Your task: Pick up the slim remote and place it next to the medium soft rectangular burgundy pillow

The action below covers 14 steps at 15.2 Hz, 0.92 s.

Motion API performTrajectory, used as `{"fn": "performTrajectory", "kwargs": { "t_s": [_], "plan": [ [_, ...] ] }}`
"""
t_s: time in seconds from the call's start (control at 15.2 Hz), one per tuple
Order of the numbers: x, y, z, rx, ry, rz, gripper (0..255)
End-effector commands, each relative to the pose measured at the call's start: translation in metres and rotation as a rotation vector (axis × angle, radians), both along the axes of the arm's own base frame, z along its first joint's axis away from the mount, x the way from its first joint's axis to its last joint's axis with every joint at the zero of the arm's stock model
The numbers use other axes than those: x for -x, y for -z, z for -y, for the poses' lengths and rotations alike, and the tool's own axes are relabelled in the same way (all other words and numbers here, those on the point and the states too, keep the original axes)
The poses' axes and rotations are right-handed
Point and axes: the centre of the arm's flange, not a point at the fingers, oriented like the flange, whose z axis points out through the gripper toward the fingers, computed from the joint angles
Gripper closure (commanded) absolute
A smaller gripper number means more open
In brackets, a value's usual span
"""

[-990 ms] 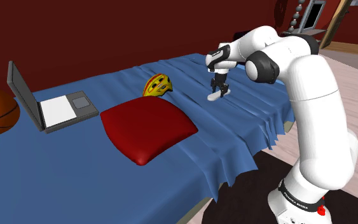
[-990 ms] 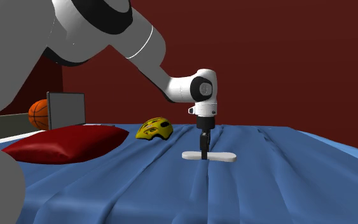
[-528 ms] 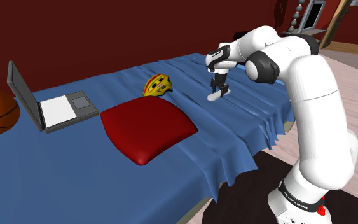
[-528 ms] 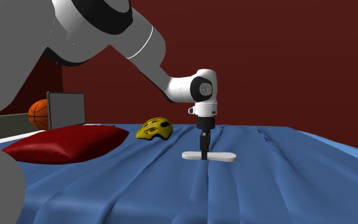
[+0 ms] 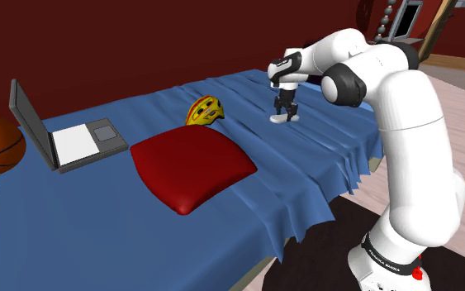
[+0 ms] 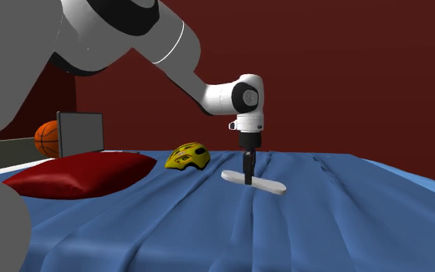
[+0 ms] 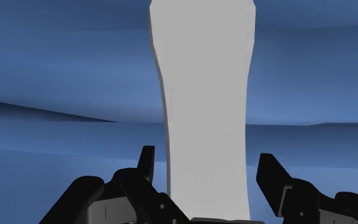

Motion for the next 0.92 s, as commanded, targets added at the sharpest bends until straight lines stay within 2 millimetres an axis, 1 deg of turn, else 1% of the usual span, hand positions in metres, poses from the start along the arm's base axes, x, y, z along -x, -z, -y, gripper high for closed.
{"fn": "performTrajectory", "kwargs": {
  "t_s": [0.0,0.86],
  "plan": [
    [0.001,-0.012,0.0,0.0,0.0,0.0,255],
    [0.001,-0.081,0.0,0.0,0.0,0.0,255]
  ]
}}
